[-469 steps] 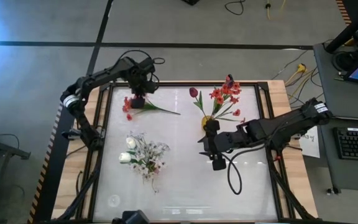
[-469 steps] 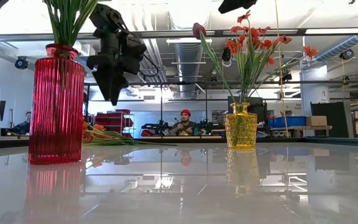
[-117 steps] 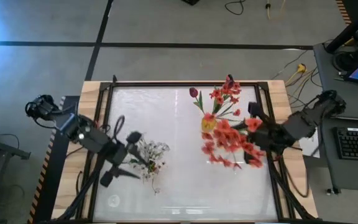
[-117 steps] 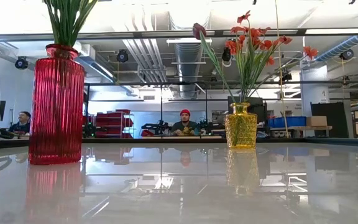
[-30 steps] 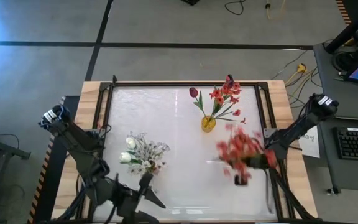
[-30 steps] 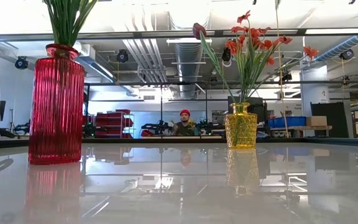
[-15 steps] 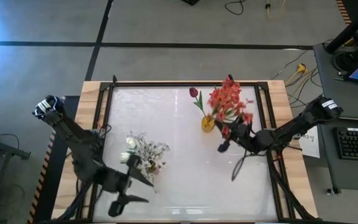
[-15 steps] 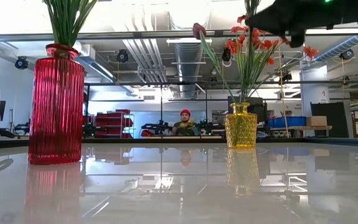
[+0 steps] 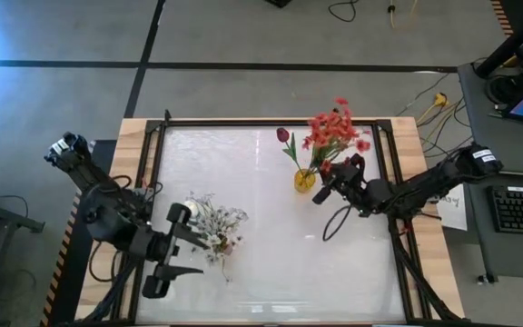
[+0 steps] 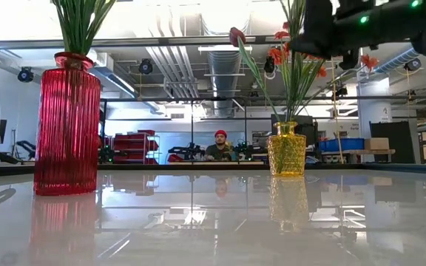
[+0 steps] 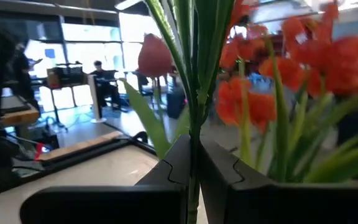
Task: Sort flowers into vase by color
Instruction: Put the orange flowers into the yellow vase
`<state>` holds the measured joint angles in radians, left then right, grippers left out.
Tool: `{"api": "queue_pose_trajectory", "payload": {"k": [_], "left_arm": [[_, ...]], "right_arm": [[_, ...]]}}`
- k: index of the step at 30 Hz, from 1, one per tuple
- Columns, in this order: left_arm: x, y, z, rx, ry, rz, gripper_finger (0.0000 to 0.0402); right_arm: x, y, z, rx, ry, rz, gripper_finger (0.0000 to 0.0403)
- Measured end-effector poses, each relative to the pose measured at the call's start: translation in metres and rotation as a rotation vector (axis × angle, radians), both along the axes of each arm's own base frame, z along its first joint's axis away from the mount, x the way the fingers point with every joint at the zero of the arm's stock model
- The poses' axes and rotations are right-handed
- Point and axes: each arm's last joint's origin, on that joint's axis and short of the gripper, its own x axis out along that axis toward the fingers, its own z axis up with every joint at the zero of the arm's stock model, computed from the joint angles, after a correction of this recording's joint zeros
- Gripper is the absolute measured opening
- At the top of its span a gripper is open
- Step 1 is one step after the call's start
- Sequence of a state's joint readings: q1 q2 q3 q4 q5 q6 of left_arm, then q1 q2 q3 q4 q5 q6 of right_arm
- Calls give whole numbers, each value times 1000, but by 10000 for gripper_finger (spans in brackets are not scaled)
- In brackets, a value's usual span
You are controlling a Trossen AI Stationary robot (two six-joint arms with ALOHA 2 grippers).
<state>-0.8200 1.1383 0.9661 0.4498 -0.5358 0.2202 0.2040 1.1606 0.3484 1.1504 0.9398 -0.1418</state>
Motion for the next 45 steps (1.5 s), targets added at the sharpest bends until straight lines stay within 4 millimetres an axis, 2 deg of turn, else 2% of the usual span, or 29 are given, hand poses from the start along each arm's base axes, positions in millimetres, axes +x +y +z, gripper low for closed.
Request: {"api": "queue_pose_trajectory", "payload": {"k": [8, 17, 28, 42, 45], "left_arm": [[1, 4, -5, 50, 57, 148, 200], [4, 6, -13, 105, 123, 315, 200], [4, 7, -14, 148, 137, 357, 200], [4, 7, -14, 133, 138, 355, 200], [4, 7, -14, 125, 139, 353, 200]], "right_arm": [[6, -8, -14, 29, 54, -33, 13], [23, -13, -31, 12, 116, -70, 13], [34, -11, -50, 8, 184, -70, 13], [34, -11, -50, -14, 204, -63, 14], [34, -10, -50, -7, 196, -58, 31]]}}
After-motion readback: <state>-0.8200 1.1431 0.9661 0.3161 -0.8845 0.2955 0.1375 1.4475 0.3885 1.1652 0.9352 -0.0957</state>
